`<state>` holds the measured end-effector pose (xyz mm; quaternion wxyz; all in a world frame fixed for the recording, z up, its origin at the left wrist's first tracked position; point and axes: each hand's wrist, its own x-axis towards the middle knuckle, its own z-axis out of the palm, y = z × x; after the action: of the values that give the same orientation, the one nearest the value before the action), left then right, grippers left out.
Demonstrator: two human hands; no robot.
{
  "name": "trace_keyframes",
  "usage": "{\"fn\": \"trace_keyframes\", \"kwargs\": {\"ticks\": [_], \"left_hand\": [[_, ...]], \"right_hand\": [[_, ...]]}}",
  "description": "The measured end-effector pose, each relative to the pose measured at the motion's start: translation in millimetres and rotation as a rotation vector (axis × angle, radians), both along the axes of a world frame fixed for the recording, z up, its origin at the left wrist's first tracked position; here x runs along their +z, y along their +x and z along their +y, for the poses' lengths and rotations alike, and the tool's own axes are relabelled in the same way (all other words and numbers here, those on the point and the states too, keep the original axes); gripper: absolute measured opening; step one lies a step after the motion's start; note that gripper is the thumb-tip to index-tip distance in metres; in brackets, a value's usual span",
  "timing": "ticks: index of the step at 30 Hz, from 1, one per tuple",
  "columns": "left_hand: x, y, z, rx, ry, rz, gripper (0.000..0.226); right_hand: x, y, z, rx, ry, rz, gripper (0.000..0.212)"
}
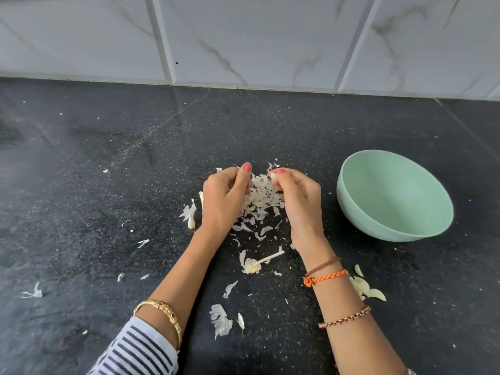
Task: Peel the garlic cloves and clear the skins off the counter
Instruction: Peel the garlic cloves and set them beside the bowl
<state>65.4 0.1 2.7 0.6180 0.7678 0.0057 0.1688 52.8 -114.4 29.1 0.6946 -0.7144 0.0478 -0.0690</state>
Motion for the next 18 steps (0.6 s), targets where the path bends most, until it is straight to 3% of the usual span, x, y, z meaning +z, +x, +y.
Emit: {"fn": "trace_keyframes", "kwargs": {"ticks": [5,12,18], "left_hand": [[-1.6,-1.0,1.1,0.021,0.112,-0.026,0.038],[0.6,-2.7,1.3,0.034,0.129,0.011,0.037],[0.1,-9.2,-2.0,0.087,0.202,-0.005,0.037]], "right_hand": [[-6.4,0.6,-1.0,0.025,-0.08,-0.107,0.013],[-4.9,0.0,-1.7,-0.079,-0.076,-0.206,0.02],[-10.0,-2.4,-3.3,-0.145,-0.24,-0.335,0.018]]}}
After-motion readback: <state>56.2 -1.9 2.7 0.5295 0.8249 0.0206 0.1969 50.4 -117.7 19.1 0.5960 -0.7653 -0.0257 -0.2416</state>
